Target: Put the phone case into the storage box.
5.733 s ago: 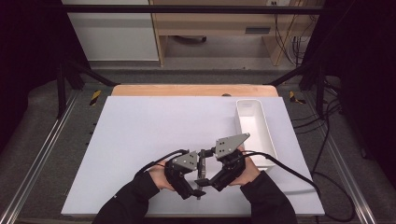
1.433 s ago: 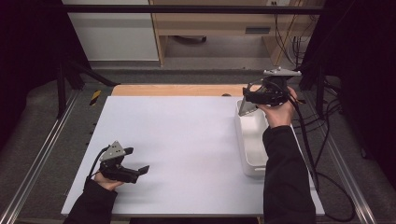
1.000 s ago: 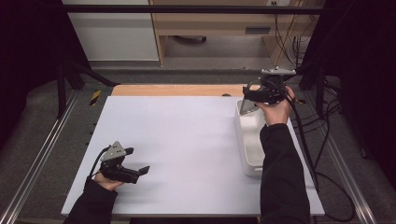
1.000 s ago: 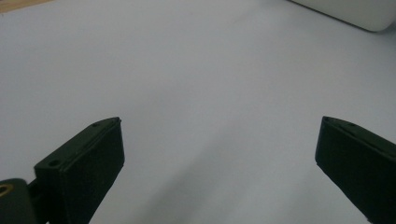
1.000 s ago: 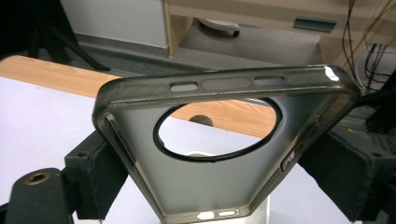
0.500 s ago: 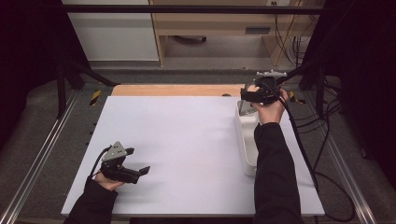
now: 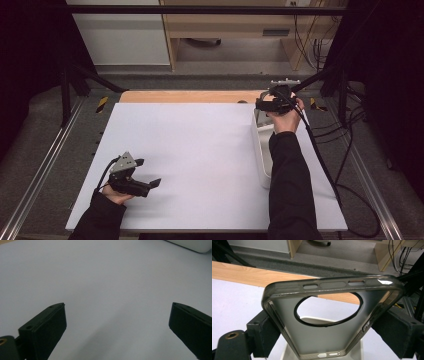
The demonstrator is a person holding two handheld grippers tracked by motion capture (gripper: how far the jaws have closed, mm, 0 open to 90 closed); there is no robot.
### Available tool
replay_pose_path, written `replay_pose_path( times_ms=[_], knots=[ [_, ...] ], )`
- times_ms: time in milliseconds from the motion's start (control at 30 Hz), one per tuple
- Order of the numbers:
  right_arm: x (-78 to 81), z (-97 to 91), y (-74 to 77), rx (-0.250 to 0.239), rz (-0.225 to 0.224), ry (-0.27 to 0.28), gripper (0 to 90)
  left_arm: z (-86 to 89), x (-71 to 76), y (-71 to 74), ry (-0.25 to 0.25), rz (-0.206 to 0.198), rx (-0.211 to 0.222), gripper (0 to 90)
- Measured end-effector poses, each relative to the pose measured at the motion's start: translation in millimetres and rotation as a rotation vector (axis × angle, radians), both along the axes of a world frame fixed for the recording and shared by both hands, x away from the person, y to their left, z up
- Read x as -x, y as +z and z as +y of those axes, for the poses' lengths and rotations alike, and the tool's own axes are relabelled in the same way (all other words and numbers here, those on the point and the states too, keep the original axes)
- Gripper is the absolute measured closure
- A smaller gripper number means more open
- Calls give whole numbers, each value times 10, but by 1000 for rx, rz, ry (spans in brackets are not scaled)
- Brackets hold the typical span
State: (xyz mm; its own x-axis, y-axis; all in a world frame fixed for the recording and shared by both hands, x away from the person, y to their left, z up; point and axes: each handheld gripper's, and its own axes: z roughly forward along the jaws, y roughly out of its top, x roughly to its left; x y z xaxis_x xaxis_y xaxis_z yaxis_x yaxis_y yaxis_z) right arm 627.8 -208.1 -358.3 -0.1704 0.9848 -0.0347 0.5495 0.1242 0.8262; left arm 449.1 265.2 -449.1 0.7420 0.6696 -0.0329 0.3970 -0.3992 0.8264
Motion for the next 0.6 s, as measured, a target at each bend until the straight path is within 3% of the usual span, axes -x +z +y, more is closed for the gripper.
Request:
replay_pose_path(
  times_ms=[600],
  knots=[
    [-80,-6,-175,-12,28,-17,129,-10,-2,-11,-5,1,-14,7]
  ],
)
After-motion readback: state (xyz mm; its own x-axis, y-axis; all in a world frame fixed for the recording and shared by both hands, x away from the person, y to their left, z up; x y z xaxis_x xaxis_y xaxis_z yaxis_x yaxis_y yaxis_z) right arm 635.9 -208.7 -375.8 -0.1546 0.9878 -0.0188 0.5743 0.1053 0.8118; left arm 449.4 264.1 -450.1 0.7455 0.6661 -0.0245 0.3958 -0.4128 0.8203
